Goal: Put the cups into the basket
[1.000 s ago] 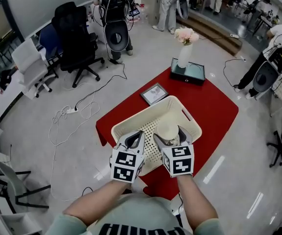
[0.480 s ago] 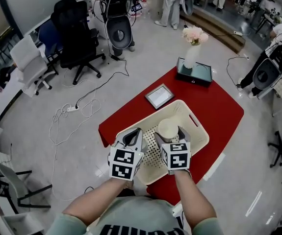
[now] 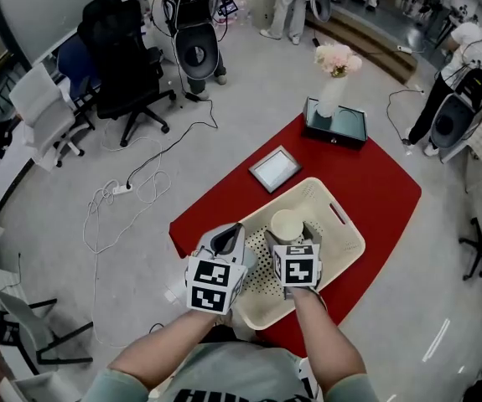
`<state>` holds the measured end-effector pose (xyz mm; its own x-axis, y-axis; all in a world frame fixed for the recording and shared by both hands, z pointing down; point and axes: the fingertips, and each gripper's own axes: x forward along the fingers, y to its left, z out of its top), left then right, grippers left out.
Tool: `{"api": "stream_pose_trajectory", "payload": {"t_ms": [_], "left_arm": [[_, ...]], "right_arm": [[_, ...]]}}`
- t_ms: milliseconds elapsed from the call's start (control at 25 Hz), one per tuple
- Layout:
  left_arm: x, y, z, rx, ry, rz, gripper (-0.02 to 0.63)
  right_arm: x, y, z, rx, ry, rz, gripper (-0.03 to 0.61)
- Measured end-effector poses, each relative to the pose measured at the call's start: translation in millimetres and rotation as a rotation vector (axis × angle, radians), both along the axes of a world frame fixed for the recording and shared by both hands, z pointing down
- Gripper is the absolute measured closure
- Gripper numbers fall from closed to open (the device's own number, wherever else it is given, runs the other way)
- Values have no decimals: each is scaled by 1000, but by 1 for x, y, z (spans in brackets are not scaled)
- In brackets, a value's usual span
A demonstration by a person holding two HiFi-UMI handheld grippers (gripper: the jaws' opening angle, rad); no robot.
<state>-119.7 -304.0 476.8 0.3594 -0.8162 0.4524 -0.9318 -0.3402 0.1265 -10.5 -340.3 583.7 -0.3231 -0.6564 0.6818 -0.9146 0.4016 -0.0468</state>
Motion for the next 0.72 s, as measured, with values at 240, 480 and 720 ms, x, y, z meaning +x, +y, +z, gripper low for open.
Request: {"api": "stream_pose_trajectory", "payload": {"t_ms": [240, 480, 720], "left_arm": [[-4, -6, 6, -9, 11, 20, 607], [-11, -7, 9, -13, 15, 34, 606], [-15, -9, 10, -20, 16, 48, 606]], "right_arm": [[0, -6, 26, -42, 21, 53, 195], [-8, -4, 39, -45, 30, 75, 195], [-11, -4, 42, -40, 48, 86, 195]]}}
